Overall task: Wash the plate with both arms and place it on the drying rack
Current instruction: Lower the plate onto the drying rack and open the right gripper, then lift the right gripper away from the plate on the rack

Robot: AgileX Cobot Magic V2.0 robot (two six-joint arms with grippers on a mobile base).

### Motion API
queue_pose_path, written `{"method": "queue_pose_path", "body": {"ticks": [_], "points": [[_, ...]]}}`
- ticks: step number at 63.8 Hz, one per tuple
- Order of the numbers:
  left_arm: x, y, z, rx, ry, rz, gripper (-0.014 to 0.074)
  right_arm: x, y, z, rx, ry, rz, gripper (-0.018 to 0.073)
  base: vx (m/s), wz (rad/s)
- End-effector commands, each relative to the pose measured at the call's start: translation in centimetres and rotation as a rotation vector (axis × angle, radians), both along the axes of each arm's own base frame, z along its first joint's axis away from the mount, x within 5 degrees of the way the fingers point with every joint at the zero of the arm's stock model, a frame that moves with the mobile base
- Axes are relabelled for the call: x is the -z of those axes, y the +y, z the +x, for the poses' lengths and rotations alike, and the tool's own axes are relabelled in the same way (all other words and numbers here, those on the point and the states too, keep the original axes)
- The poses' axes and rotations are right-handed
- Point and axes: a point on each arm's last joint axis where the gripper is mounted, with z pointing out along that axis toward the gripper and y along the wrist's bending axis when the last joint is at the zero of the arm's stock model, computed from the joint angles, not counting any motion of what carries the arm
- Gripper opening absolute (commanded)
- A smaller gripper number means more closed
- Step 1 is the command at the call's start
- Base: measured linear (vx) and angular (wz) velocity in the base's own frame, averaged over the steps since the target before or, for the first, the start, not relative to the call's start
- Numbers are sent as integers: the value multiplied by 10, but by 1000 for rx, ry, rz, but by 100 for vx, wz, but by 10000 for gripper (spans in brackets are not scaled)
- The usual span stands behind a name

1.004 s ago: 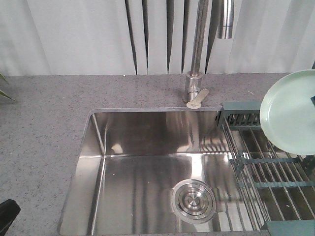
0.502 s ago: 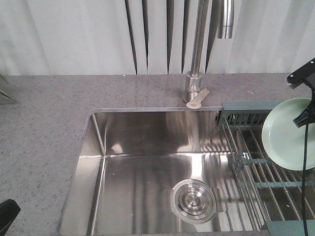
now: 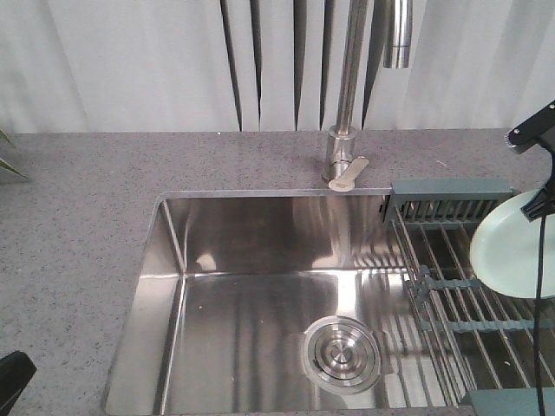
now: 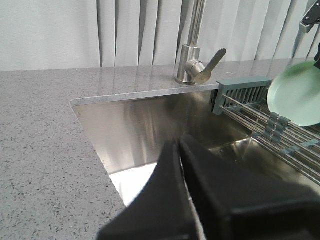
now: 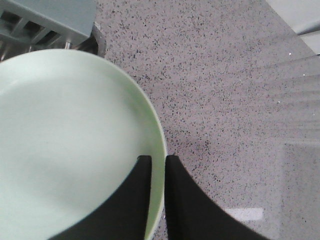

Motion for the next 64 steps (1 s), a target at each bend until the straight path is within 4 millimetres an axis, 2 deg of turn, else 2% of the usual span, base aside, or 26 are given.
{"method": "queue_pose_path", "body": {"ticks": [1,11,17,28,36,47,57,64], "points": [[-7,2,1,-21,-9,-13,-6,-28,-2,-1,-18,-91,-37,149,0,0],[-7,2,1,-21,-9,-13,-6,-28,-3,-1,-1,-98,-35,274,0,0],[-7,2,1,-21,-9,-13,-6,-30,-3,-1,4,-103,-34,318,0,0],[-7,2,1,-21,-9,-13,-6,-46,0,-9,24,-181,12,309,0,0],[-7,2,1,-21,-9,-13,-6,-71,7,-22,24,-288,110,236,0,0],[-7,2,1,-21,-9,-13,-6,-114,26,-55,-75,-399,295,-10,0,0],[-7,2,1,-21,-9,-13,-6,-143,53,-96,-247,-423,506,-8,0,0],[-7,2,1,-21,-9,-13,-6,-145,73,-129,-419,-425,603,-7,0,0]]}}
